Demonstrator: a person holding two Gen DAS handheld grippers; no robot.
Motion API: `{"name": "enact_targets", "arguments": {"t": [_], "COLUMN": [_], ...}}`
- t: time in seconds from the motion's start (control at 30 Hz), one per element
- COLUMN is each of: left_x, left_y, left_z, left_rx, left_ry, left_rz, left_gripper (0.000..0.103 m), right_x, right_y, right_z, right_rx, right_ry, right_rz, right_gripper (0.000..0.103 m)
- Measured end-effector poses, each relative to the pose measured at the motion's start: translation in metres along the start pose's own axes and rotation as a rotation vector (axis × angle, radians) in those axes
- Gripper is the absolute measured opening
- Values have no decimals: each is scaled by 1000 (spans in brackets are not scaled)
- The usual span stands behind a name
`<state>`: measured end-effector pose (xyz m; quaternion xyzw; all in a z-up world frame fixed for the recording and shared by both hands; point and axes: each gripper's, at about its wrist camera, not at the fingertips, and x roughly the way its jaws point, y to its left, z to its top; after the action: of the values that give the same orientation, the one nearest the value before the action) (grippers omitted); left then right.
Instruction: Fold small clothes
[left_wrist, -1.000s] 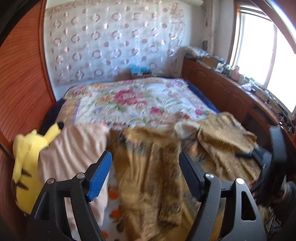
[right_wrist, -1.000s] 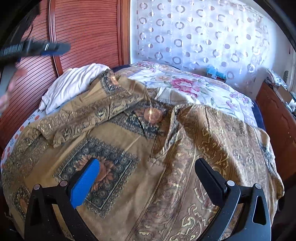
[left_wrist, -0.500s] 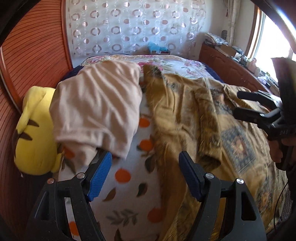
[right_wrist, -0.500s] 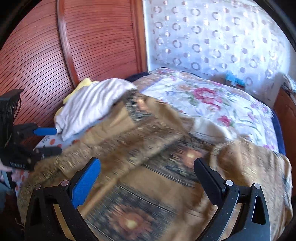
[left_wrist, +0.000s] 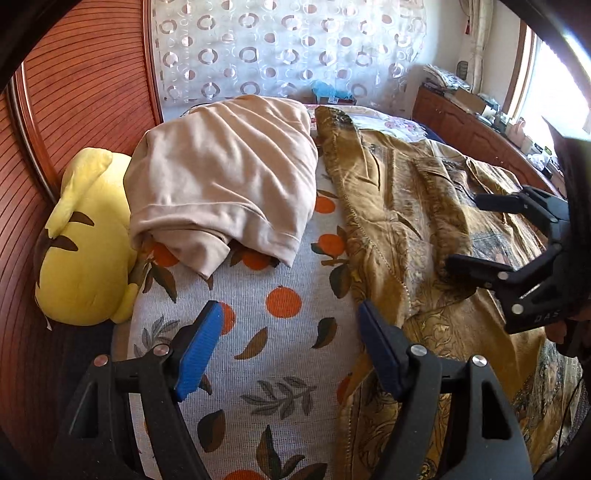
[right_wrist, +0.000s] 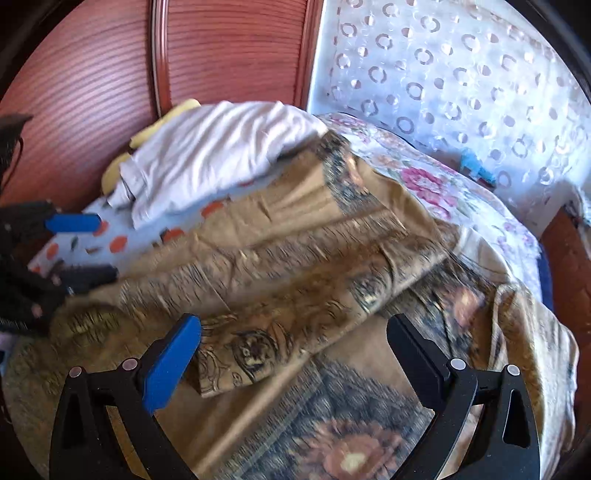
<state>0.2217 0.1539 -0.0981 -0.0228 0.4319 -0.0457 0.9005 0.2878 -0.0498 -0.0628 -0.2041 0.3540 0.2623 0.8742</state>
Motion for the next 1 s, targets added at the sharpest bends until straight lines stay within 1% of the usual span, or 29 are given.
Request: {"name": "enact_targets", "arguments": {"t": [0.1, 0.2, 0.3, 0.37, 0.43, 0.5, 0.6, 0.63, 0.73, 0.83, 1.0], "left_x": [2, 2, 3, 3, 4, 4, 5, 5, 6, 6, 6], "left_y": [-2, -3, -4, -5, -7, -8, -9, -9, -10, -10, -10], "left_z": [-1, -1, -1, 0, -1, -1, -1, 0, 0, 0, 1], "left_rx": [8, 20, 23, 27, 34, 37, 39, 39, 45, 45, 45], "left_ry": [-7, -7, -5, -4, -1, 0, 3, 4, 9, 9, 9], "left_rz": [5, 11, 14, 19, 27, 32, 34, 32, 33, 34, 33], "left_gripper": [75, 75, 76, 76, 76, 76, 77, 79, 81, 82, 82], "right_x": [-3, -11, -14, -16, -18, -22, -36, -41, -57, -75, -106], "right_y": [-4, -11, -17, -21, -24, -27, -42, -48, -73, -108, -183], "right_z": [-10, -30, -43, -51, -51, -52, -57, -61, -81, -103, -153], "right_rx": [3, 18, 40, 60, 75, 90, 116, 125, 162, 210, 362], "right_ry": [10, 17, 31, 34, 26, 8, -29, -36, -50, -41, -21], "right_rz": [-71, -139, -171, -167, -157, -139, -109, -109, -125, -185, -268], "right_gripper": [101, 101, 101, 101, 101, 101, 101, 101, 101, 101, 101]}}
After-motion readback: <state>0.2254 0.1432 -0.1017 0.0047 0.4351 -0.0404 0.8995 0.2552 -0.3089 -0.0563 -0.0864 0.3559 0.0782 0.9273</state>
